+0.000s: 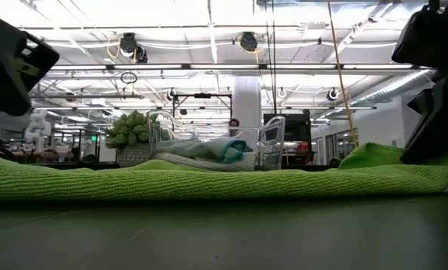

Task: Fold microfiber towels
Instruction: Fold the green towel

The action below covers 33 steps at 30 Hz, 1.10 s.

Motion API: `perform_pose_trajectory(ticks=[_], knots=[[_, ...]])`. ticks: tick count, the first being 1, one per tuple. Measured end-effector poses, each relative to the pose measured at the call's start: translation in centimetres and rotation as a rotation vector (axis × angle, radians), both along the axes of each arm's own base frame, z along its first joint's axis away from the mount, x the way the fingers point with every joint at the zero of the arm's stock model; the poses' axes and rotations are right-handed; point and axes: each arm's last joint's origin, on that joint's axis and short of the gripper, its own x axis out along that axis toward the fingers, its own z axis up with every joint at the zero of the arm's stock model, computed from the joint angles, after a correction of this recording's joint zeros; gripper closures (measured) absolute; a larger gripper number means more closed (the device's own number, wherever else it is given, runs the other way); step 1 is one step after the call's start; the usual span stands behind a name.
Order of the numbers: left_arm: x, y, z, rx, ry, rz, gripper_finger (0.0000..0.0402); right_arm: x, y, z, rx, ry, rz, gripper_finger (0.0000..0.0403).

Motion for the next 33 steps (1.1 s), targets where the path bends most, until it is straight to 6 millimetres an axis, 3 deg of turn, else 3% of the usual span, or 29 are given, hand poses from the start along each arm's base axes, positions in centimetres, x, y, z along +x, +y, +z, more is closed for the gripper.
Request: perform_pose_trajectory(ticks=[13,28,33], knots=[[-1.2,-0.3,-0.4,-0.18,0.063,0.195,0.03,-0.1,0.1,0.0,-0.004,-0.004,0.003,0.0382],[-1.9,-1.5,-0.1,-0.197,0.058,0.086,0.0297,-0.3,0.4,0.0,-0.02,0.003,0.04,0.0383],[-1.6,-0.8,-0.4,-0.208,0.102,0.145,0.0261,-0.6,0.8,0.0,-0.017,0.003,0.058,0.0383]])
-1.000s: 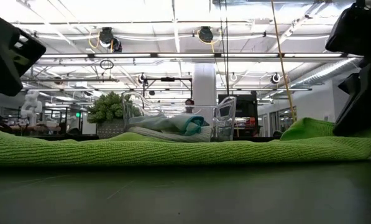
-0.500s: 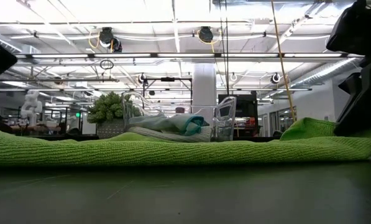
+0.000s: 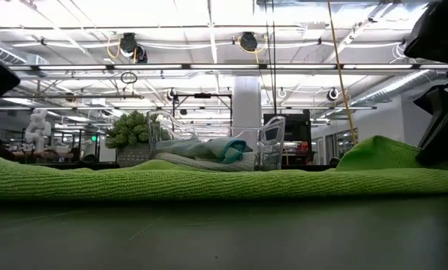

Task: Fold microfiber towels
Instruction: Fold the green towel

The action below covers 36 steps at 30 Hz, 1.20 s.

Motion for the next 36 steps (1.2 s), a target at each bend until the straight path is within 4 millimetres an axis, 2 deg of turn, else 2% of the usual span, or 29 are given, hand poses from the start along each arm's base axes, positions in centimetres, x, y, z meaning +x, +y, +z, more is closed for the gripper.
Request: perform_pose_trajectory(ticks=[7,12,15,21,28,33,36], knots=[[-0.5,1.7,-1.0,-0.009,0.147,0.213,0.019,-0.1,0.1,0.0,0.0,-0.002,0.005,0.0383],[-1.0,2.1,-1.3,-0.048,0.206,0.315,0.0164,-0.1,0.1,0.0,-0.001,-0.001,0.006,0.0383],[-0.7,1.8,-1.2,-0.142,0.191,0.362,0.0163,-0.2,0.1,-0.1,-0.003,0.0,0.006,0.0383],[0.4,0.7,-0.3,-0.301,0.115,0.308,0.0163,-0.8,-0.6,-1.4,0.022,-0.024,0.007,0.0383],[1.0,1.2,-0.2,-0.306,0.082,0.358,0.0163,-1.6,-1.4,-2.8,0.067,-0.072,0.013,0.0383],[2.1,2.3,-0.2,-0.268,0.05,0.385,0.0163,-1.4,-1.2,-2.7,0.06,-0.097,0.068,0.0383],[2.7,2.9,-0.1,-0.236,0.046,0.367,0.0183,-1.1,-0.9,-2.4,0.048,-0.129,0.119,0.0383]])
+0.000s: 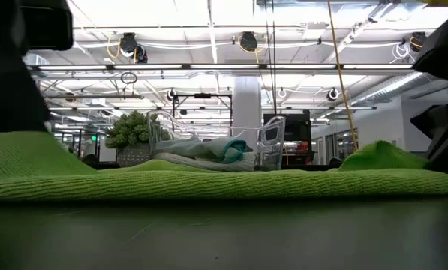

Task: Fold microfiber towels
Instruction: Fold the green towel

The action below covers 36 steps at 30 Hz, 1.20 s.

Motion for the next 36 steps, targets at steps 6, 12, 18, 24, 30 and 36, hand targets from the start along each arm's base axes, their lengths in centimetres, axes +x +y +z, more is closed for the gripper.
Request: perform_pose_trajectory(ticks=[6,12,18,24,30,36], knots=[[0.4,0.3,0.0,0.02,0.021,-0.075,0.0288,0.3,0.3,0.3,-0.022,-0.034,0.053,0.0383],[0.1,-0.1,0.0,0.044,0.022,-0.132,0.0354,0.3,0.3,0.3,-0.034,-0.033,0.064,0.0383],[0.0,-0.2,0.0,0.112,0.016,-0.206,0.0395,0.3,0.3,0.3,-0.033,-0.034,0.064,0.0383],[0.3,0.1,0.0,0.203,0.004,-0.287,0.0397,0.5,0.5,0.5,-0.02,-0.059,0.074,0.0383],[1.3,1.3,0.0,0.283,0.003,-0.309,0.0398,1.0,1.0,1.3,-0.052,-0.155,0.123,0.0383],[1.8,2.1,0.0,0.337,0.012,-0.325,0.0399,1.3,1.1,1.7,-0.061,-0.201,0.118,0.0389]])
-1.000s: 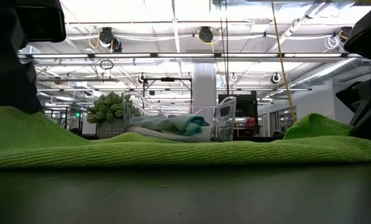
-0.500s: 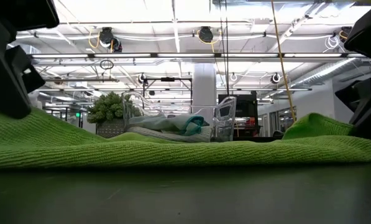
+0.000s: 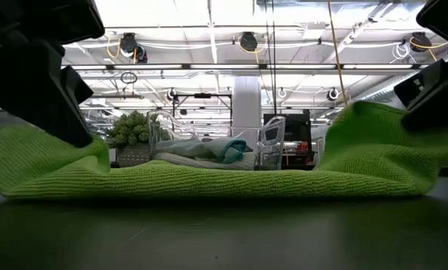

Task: Fold microfiber towels
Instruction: Fold the green towel

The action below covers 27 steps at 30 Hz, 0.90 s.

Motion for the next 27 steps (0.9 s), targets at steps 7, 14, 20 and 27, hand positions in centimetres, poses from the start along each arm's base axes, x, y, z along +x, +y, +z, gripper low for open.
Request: perform_pose_trajectory(ticks=[7,14,20,27], knots=[[-1.1,0.9,1.5,0.088,0.017,-0.011,0.0399,-0.4,0.2,-0.1,-0.002,-0.014,-0.04,0.0401],[-2.5,2.6,4.9,0.187,-0.063,0.04,0.04,-0.7,0.0,-0.4,0.017,0.005,-0.093,0.0402],[-1.7,5.0,5.5,0.251,-0.045,0.067,0.04,-0.9,0.1,-0.3,-0.005,-0.026,-0.121,0.0402],[-0.5,7.7,5.4,0.285,0.013,0.088,0.04,-1.5,0.4,-0.2,-0.052,-0.076,-0.168,0.0403]])
